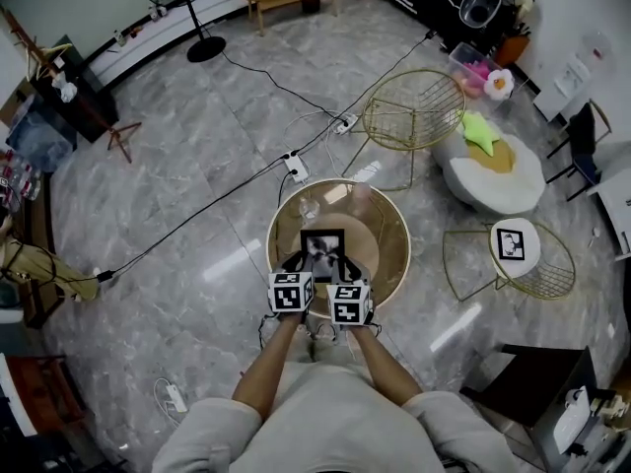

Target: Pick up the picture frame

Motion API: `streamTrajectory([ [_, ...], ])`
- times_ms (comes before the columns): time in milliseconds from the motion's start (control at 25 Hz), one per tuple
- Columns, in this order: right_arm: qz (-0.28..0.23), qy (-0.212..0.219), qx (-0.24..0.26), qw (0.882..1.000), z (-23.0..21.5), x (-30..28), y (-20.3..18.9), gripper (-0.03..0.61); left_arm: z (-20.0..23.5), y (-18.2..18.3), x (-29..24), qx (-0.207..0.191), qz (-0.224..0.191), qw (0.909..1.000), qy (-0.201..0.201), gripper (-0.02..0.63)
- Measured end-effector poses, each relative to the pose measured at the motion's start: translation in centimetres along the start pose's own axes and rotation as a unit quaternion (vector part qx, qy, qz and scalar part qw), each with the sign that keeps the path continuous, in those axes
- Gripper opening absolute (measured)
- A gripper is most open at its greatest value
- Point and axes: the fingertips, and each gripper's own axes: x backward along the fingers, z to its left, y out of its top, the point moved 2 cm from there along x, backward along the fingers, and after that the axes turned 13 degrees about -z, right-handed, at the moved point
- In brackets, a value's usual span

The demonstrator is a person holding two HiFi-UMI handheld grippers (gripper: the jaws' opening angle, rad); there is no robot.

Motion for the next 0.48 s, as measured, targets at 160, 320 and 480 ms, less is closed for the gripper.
streamTrajectory([
  [160, -0.017, -0.002, 0.011, 1.000, 0.1, 0.8, 1.6, 0.071, -0.4, 1.3, 0.8, -0.001, -0.009, 0.9999, -0.005, 0.074],
  [320, -0.029, -0.004, 0.013, 0.999, 0.0, 1.5, 2.7, 0.071, -0.9, 2.3, 1.5, -0.009, -0.020, 0.9997, -0.007, 0.074],
  [480, -0.037, -0.006, 0.018, 0.999, 0.0, 2.4, 3.3, 0.071, -1.5, 2.8, 2.2, -0.012, -0.028, 0.9995, -0.008, 0.074],
])
